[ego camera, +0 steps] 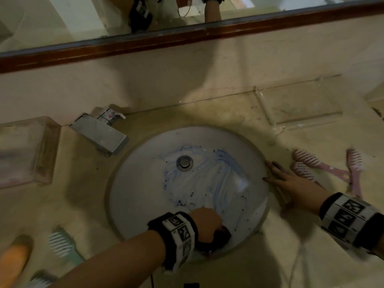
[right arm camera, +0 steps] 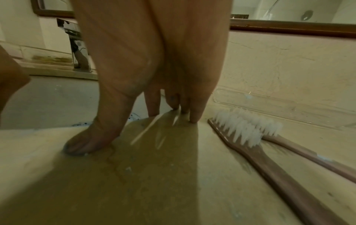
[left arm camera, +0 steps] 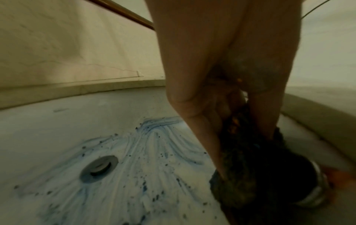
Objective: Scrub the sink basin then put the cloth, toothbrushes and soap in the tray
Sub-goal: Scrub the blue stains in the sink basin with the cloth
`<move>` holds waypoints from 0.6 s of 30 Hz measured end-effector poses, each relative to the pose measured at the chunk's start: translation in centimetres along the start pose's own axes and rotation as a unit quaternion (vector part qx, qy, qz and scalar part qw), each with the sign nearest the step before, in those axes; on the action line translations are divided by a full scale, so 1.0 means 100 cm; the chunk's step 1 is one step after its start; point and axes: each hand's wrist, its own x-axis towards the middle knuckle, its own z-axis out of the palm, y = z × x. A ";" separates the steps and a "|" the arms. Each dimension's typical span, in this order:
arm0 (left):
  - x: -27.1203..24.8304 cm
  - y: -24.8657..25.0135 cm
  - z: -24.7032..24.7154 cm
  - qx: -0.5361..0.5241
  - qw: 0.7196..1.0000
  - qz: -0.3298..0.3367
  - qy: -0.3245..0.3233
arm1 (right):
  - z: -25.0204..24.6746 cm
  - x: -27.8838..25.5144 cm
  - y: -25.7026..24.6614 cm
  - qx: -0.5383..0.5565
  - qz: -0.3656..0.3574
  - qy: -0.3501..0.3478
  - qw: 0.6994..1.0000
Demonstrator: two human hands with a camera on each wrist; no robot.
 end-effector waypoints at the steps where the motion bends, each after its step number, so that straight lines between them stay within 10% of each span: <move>1: 0.005 -0.001 0.004 0.010 1.000 -0.010 0.001 | 0.000 0.000 0.000 -0.002 -0.002 0.002 1.000; 9: 0.014 -0.028 -0.013 -0.025 0.993 -0.099 0.058 | 0.001 -0.001 0.001 0.002 -0.008 0.007 1.000; 18: 0.019 0.024 -0.010 -0.054 0.997 0.032 0.053 | 0.003 0.001 0.005 0.005 -0.019 0.019 1.000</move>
